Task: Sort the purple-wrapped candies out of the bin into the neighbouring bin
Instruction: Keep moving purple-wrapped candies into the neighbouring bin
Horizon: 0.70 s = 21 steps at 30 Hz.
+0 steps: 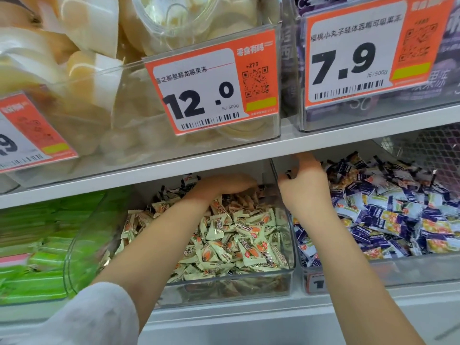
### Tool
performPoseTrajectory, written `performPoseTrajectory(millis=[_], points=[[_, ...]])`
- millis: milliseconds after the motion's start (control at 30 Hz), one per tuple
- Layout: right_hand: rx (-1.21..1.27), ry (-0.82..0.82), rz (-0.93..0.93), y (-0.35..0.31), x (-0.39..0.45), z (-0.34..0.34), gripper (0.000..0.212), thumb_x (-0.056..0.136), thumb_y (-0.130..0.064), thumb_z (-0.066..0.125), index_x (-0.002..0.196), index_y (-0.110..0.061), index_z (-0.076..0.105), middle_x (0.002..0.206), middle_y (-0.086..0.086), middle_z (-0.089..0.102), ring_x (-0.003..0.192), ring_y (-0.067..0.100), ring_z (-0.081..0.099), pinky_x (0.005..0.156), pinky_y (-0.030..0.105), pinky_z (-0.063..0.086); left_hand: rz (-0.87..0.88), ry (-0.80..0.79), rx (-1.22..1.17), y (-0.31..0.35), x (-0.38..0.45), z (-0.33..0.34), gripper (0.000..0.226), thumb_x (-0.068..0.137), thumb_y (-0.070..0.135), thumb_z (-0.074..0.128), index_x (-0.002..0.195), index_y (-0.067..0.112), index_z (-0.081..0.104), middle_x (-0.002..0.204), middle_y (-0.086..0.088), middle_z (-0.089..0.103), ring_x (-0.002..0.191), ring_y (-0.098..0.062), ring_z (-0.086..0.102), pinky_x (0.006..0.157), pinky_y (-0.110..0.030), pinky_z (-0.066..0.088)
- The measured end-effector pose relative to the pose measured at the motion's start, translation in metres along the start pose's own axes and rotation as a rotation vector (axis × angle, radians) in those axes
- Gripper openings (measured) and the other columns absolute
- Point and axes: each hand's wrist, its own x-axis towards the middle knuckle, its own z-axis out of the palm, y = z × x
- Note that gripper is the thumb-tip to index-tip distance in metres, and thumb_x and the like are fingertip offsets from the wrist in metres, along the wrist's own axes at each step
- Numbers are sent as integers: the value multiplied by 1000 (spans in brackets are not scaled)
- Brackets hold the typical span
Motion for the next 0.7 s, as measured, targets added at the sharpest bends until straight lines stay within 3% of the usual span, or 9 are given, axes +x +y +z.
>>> performPoseTrajectory(millis=[100,200,267,367,433,567,633,700], points=[[-30,9,-28,3,0,-3,45,83,7,51,125,-9,54,116,16,56,86,26,55,68,22,35,12,193,-43,-13,4,3,31,90,36,59,82,7,66,95,-11,67,87,-25,61,77,-33,46],[-35,9,-60,10,-1,-8,47,83,8,49,121,-17,57,118,12,54,67,10,49,55,15,32,77,328,37,-26,6,11,30,72,41,78,65,18,59,86,-10,68,80,-25,64,64,-29,45],[-42,23,-54,15,1,-14,45,84,8,49,121,-18,58,120,11,55,72,18,49,59,19,34,126,374,101,-24,8,12,26,70,38,79,81,24,61,90,3,66,85,-18,62,65,-25,44],[-32,50,-26,21,5,-21,45,85,7,48,121,-17,57,117,12,57,72,24,47,61,23,33,149,264,46,-15,17,15,48,74,24,79,118,18,60,114,-1,63,102,-18,58,84,-28,47],[-33,49,-30,22,5,-23,45,84,8,49,120,-17,57,116,12,57,67,22,46,57,22,31,168,229,104,-7,23,20,48,75,21,78,119,12,60,118,-6,62,106,-22,57,85,-27,44],[-39,4,-38,22,5,-20,48,84,9,47,121,-19,58,123,8,57,72,20,49,64,23,36,156,196,117,1,24,25,45,79,14,74,122,7,61,122,-10,62,110,-25,57,90,-31,44],[-32,-31,-40,20,4,-20,44,84,9,47,117,-18,60,119,5,60,72,17,52,58,22,39,154,258,31,5,9,19,34,79,9,73,111,2,65,107,-10,66,98,-23,60,85,-32,47],[-5,-64,-60,16,1,-20,35,85,7,49,106,-18,63,106,0,63,71,7,54,57,14,43,180,397,-163,11,-16,10,21,82,8,70,101,-1,65,93,-7,65,83,-13,62,75,-20,47]])
